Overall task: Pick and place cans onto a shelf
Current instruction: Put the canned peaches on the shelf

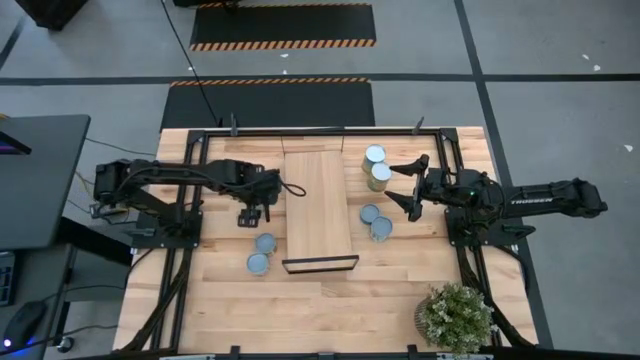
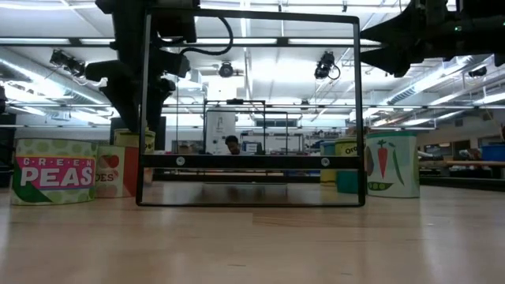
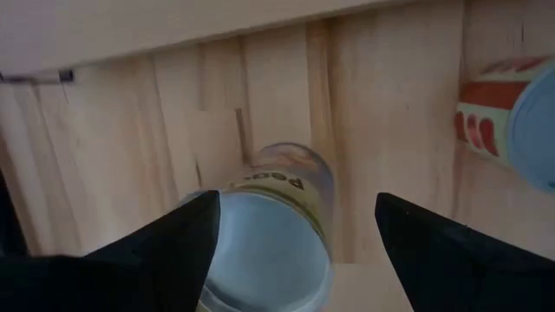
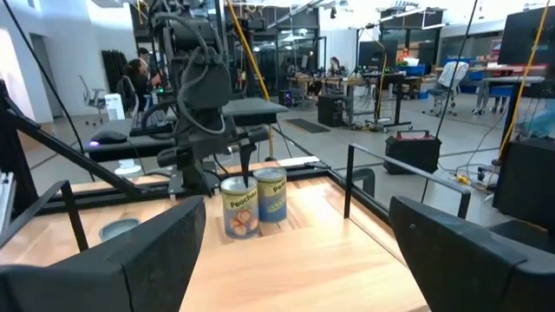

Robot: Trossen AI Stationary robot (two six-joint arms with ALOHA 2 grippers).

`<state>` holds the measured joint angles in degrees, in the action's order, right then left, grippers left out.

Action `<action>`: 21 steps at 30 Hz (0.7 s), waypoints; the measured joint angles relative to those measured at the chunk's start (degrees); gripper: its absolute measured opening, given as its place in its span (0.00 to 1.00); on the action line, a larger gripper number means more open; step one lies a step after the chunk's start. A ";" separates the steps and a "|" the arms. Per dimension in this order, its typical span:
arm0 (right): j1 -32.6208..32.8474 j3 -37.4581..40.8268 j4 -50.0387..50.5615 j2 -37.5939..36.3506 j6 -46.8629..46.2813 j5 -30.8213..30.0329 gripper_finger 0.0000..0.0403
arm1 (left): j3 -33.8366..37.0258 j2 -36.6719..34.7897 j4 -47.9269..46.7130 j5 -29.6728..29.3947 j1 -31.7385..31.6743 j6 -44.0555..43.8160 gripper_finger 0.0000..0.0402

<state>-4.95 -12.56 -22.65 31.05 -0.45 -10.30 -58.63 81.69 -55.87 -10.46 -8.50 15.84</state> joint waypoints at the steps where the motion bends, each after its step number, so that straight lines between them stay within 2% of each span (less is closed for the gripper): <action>1: 0.00 0.00 0.00 0.38 0.00 0.02 0.92 | 0.00 0.06 0.45 0.02 0.12 1.16 0.78; 6: 0.02 0.00 -2.37 2.66 0.00 0.02 0.92 | 0.00 0.07 3.01 0.02 0.42 4.60 0.78; 10: 0.02 0.00 -2.63 3.96 0.02 0.02 0.92 | 0.00 0.07 3.13 -0.01 0.70 4.12 0.78; 15: 0.00 0.00 -2.63 4.82 -0.12 -0.01 0.92 | -0.02 0.07 1.44 0.40 3.01 -5.77 0.78; 21: 0.00 0.00 -2.66 4.96 -1.04 -0.01 0.92 | -0.24 -0.11 -2.70 7.44 7.53 -15.20 0.78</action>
<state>-4.95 -12.56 -25.31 36.01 -1.48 -10.31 -58.88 81.58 -58.57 -3.02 -0.96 0.64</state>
